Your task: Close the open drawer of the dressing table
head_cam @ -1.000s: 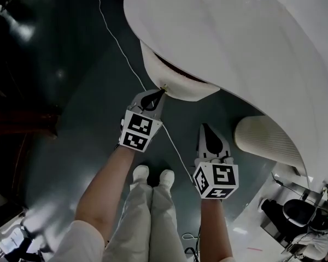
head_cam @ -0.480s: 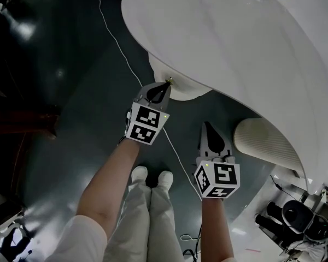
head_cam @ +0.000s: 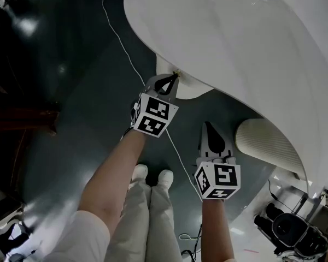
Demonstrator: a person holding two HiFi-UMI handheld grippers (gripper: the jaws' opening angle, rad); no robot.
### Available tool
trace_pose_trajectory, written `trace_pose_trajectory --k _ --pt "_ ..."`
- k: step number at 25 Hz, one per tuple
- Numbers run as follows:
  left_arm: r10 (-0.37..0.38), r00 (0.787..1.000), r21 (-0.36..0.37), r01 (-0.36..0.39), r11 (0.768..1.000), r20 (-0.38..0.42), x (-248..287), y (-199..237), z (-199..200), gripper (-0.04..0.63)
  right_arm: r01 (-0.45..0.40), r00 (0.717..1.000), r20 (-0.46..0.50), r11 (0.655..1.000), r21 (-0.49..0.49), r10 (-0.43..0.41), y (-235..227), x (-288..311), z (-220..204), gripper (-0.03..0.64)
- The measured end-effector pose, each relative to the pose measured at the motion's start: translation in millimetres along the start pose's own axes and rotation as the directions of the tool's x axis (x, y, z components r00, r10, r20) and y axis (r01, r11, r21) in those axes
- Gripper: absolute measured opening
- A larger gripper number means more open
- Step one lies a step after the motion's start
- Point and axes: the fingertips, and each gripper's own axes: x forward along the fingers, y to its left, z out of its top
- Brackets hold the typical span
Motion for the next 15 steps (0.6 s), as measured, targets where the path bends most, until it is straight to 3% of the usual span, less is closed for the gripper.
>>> trace_pose_trajectory --k 15 --pt "-0.061 0.998 0.037 0.060 0.997 0.025 10 3 5 0.018 0.016 1.000 0.018 1.000 -0.008 -0.016 -1 11 5 -0.003"
